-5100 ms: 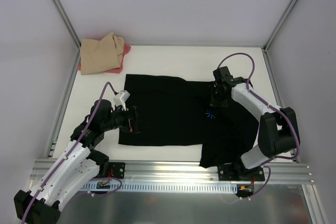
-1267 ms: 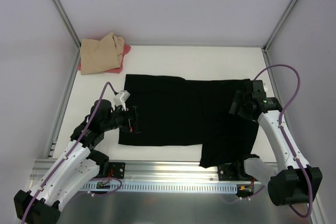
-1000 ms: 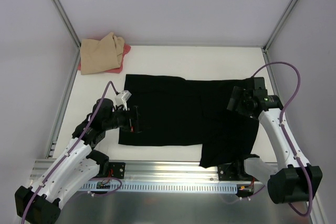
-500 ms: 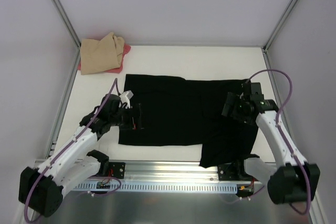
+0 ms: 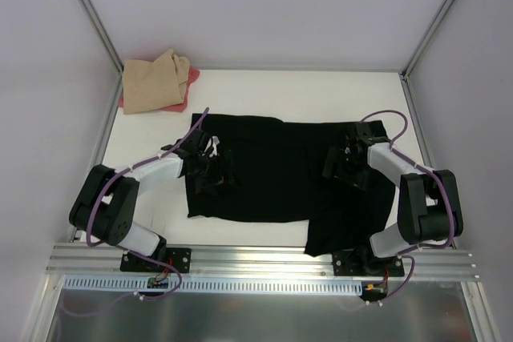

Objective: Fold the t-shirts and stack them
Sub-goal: Fold the flattened tshirt in 1/3 of the way

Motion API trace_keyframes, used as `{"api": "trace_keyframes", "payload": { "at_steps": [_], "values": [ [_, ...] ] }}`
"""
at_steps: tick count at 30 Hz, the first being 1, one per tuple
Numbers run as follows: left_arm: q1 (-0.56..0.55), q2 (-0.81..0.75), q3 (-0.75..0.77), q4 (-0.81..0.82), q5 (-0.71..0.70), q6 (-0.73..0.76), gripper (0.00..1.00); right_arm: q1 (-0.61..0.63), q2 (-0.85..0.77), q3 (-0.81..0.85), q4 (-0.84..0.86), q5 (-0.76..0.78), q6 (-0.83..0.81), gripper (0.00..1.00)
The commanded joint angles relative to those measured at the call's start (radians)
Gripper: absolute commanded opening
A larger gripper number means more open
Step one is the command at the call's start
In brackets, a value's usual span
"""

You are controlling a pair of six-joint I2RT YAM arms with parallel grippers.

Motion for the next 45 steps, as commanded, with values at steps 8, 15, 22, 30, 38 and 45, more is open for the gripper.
{"api": "trace_keyframes", "payload": {
  "at_steps": [8, 15, 22, 30, 38, 45],
  "values": [
    [-0.008, 0.297, 0.158, 0.087, -0.012, -0.012, 0.99, 0.005, 0.161, 0.103, 0.039, 0.006, 0.004, 1.0],
    [0.001, 0.415, 0.223, 0.093, -0.026, -0.008, 0.99, 0.004, 0.227, 0.189, 0.02, 0.019, -0.004, 0.99],
    [0.07, 0.47, 0.309, 0.051, -0.015, 0.026, 0.99, -0.015, 0.316, 0.31, 0.002, -0.001, 0.007, 0.99],
    [0.197, 0.51, 0.45, -0.019, 0.01, 0.058, 0.99, -0.041, 0.433, 0.476, -0.018, -0.038, 0.016, 0.99],
    [0.236, 0.637, 0.745, -0.154, -0.007, 0.097, 0.99, -0.087, 0.548, 0.649, -0.055, -0.078, 0.016, 1.0],
    [0.24, 0.777, 0.959, -0.226, 0.0, 0.115, 0.99, -0.116, 0.649, 0.805, -0.081, -0.115, 0.024, 1.0]
  ]
}}
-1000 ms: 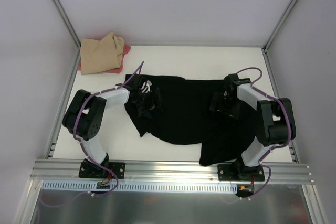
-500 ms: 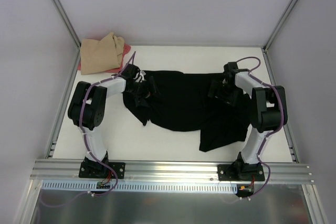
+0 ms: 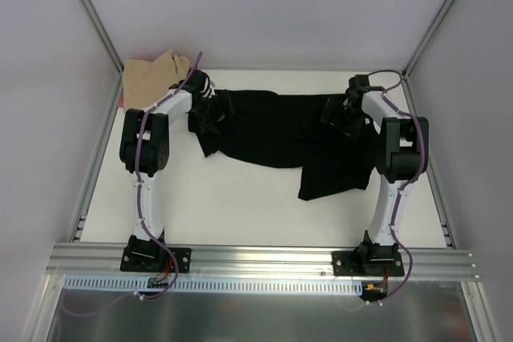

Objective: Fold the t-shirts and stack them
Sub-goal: Fold the flattened tshirt in 1/3 of the way, then grap the side of the flattened tshirt closest away from the robot with both arms

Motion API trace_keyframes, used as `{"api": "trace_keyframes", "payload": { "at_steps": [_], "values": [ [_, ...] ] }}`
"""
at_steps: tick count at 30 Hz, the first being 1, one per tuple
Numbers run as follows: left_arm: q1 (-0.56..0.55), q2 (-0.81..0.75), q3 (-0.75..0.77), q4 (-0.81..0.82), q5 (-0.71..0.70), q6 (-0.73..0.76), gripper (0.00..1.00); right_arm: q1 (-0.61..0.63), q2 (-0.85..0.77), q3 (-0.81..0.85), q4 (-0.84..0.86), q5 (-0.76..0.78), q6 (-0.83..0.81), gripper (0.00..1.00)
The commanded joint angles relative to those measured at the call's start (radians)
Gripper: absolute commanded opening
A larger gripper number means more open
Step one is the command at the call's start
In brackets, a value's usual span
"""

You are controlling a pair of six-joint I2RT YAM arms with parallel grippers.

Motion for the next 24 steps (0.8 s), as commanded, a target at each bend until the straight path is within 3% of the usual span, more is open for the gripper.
{"api": "trace_keyframes", "payload": {
  "at_steps": [1, 5, 9, 18, 24],
  "values": [
    [0.01, 0.094, 0.081, -0.068, -0.082, 0.065, 0.99, -0.024, 0.074, 0.081, 0.024, -0.003, -0.008, 1.0],
    [0.015, 0.14, 0.168, -0.105, -0.079, 0.077, 0.99, -0.041, 0.143, 0.184, -0.015, -0.023, -0.016, 1.0],
    [0.016, 0.12, 0.14, -0.099, -0.077, 0.087, 0.99, -0.044, 0.11, 0.128, 0.003, -0.018, -0.016, 0.99],
    [0.015, -0.039, -0.093, -0.026, -0.062, 0.085, 0.99, -0.044, -0.027, -0.076, 0.062, -0.032, -0.013, 0.99],
    [0.013, -0.206, -0.374, 0.076, -0.051, 0.062, 0.99, -0.045, -0.151, -0.268, 0.118, -0.032, -0.005, 1.0]
  ]
}}
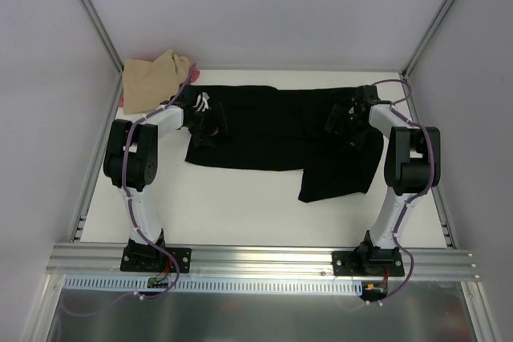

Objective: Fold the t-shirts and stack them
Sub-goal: Grap the side of the flattened tshirt closest away from the robot with both arms

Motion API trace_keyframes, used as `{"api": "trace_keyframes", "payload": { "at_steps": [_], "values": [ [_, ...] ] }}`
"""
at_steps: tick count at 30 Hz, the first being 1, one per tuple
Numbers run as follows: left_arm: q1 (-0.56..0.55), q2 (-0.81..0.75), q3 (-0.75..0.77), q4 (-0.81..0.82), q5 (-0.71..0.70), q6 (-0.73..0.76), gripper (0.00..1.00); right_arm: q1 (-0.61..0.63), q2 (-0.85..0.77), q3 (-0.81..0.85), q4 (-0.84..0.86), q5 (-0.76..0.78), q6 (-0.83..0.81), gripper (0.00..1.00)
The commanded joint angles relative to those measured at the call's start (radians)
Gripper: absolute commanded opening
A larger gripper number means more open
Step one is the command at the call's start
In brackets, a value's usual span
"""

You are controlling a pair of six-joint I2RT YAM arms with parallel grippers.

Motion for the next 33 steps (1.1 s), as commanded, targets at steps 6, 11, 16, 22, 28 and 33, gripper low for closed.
{"api": "trace_keyframes", "payload": {
  "at_steps": [6, 11, 16, 22, 28, 33],
  "values": [
    [-0.006, -0.16, -0.284, 0.021, -0.041, 0.01, 0.99, -0.005, -0.118, -0.199, 0.003, 0.016, 0.0, 0.99],
    [-0.018, -0.25, -0.338, 0.003, -0.046, 0.02, 0.99, -0.007, -0.205, -0.247, -0.011, 0.022, -0.011, 0.99],
    [-0.056, -0.445, -0.387, 0.026, -0.034, 0.063, 0.99, -0.004, -0.385, -0.242, -0.086, 0.061, -0.052, 0.99],
    [-0.128, -0.81, -0.468, 0.037, -0.063, 0.066, 0.99, 0.013, -0.633, -0.236, -0.293, 0.12, -0.118, 0.99],
    [-0.139, -1.11, -0.609, 0.015, 0.015, 0.002, 0.99, 0.014, -0.827, -0.403, -0.339, 0.185, -0.132, 0.99],
    [-0.141, -1.275, -0.743, 0.002, 0.043, -0.033, 0.99, 0.007, -0.853, -0.563, -0.29, 0.217, -0.088, 0.99]
  ]
}}
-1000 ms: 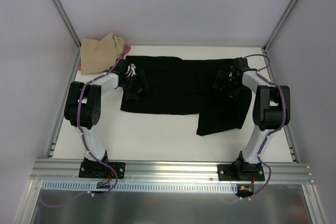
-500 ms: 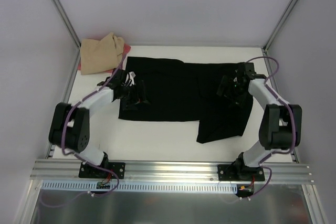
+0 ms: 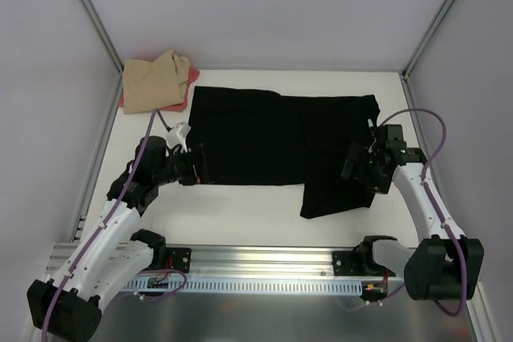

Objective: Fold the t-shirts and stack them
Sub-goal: Grap the side of the flattened tshirt closest away from the robot with both arms

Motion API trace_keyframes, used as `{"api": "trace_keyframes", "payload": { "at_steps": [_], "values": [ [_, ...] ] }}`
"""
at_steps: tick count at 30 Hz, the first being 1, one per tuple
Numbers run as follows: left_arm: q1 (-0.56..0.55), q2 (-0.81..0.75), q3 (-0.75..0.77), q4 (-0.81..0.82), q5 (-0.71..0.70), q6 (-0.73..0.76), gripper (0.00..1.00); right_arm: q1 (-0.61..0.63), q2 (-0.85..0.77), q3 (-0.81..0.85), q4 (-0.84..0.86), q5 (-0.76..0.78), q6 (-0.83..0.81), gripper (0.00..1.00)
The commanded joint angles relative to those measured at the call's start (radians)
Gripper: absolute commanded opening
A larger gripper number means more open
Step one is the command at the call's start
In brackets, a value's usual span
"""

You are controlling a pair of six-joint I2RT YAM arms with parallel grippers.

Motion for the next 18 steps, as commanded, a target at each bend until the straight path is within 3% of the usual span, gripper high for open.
{"api": "trace_keyframes", "payload": {
  "at_steps": [1, 8, 18],
  "values": [
    [-0.007, -0.082, -0.057, -0.036, 0.045, -0.038, 0.99, -0.001, 0.01, -0.085, 0.006, 0.032, 0.025, 0.99],
    [-0.005, -0.13, -0.075, -0.079, 0.045, -0.018, 0.99, -0.006, 0.142, -0.109, 0.06, 0.053, 0.044, 1.0],
    [-0.007, -0.113, -0.094, -0.054, 0.041, -0.019, 0.99, -0.006, 0.189, -0.106, 0.099, 0.065, 0.033, 0.99]
  ]
}}
